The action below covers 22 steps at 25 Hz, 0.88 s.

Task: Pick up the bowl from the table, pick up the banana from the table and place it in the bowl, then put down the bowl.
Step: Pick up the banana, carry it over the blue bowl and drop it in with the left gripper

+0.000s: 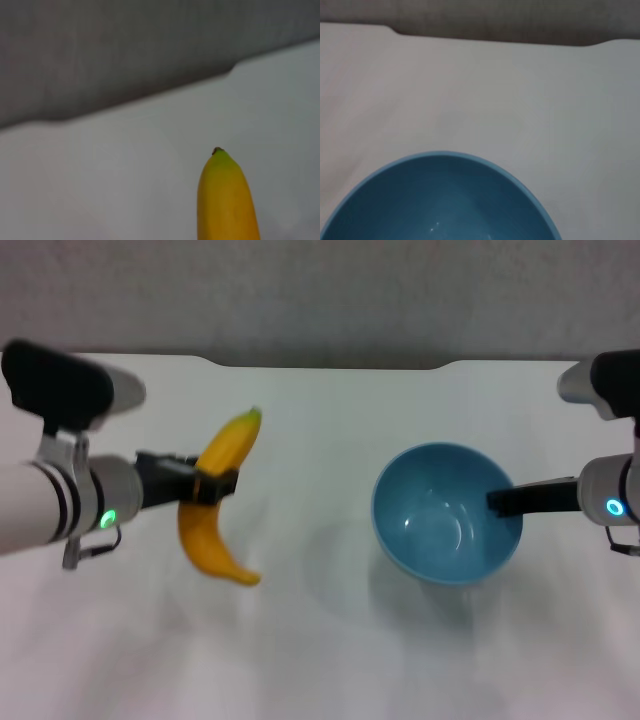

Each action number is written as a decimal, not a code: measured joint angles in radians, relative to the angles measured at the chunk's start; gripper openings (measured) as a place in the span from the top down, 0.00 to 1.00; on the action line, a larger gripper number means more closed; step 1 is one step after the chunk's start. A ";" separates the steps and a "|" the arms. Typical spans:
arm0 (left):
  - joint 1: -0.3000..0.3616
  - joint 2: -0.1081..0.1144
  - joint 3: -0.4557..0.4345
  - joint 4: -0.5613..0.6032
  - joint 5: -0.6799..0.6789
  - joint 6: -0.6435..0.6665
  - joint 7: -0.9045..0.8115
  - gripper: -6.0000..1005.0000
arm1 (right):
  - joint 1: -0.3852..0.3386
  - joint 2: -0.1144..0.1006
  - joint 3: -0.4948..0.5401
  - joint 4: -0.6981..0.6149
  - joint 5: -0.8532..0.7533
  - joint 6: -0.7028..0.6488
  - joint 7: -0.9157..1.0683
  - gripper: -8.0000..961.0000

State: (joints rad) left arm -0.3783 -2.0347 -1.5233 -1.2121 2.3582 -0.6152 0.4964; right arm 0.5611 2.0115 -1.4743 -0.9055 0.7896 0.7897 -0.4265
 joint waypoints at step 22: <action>-0.008 -0.006 0.017 -0.120 -0.520 0.021 0.332 0.48 | 0.153 0.005 -0.160 0.176 0.183 -0.116 -0.002 0.96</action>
State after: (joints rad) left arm -0.3866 -2.0402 -1.5066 -1.3325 1.8383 -0.5947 0.8280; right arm 0.7145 2.0167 -1.6339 -0.7291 0.9729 0.6742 -0.4283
